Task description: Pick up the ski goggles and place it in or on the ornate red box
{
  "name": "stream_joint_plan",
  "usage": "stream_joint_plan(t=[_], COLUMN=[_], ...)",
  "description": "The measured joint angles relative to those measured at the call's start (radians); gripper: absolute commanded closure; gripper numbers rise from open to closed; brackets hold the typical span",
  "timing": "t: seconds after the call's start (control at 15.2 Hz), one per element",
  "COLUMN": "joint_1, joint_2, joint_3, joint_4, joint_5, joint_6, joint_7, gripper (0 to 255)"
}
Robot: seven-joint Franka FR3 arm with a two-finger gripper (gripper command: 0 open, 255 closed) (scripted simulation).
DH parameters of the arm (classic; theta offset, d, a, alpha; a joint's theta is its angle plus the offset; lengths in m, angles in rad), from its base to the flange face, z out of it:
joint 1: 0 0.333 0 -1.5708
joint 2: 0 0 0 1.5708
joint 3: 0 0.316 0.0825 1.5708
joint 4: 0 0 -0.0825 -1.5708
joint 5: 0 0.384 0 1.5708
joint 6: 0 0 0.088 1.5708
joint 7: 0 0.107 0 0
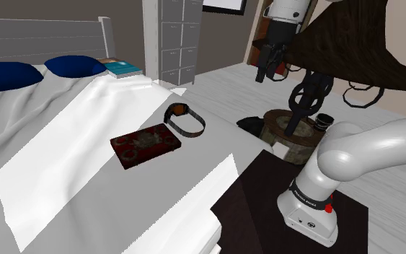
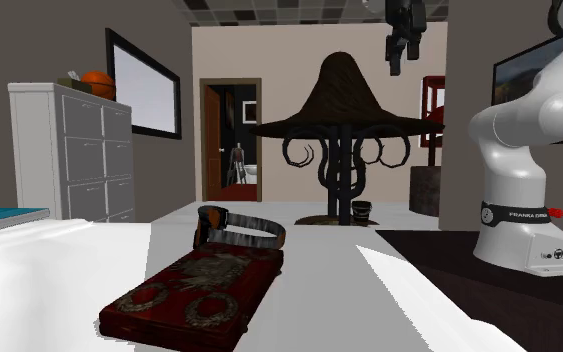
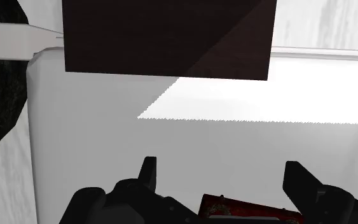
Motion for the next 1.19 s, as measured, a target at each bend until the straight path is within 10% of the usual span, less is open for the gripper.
stream_joint_plan(t=[1.19], joint_1=[-0.059], joint_2=[0.398], joint_3=[-0.055], joint_4=[-0.107], joint_5=[-0.051], joint_6=[0.536], joint_7=[-0.061], gripper=[0])
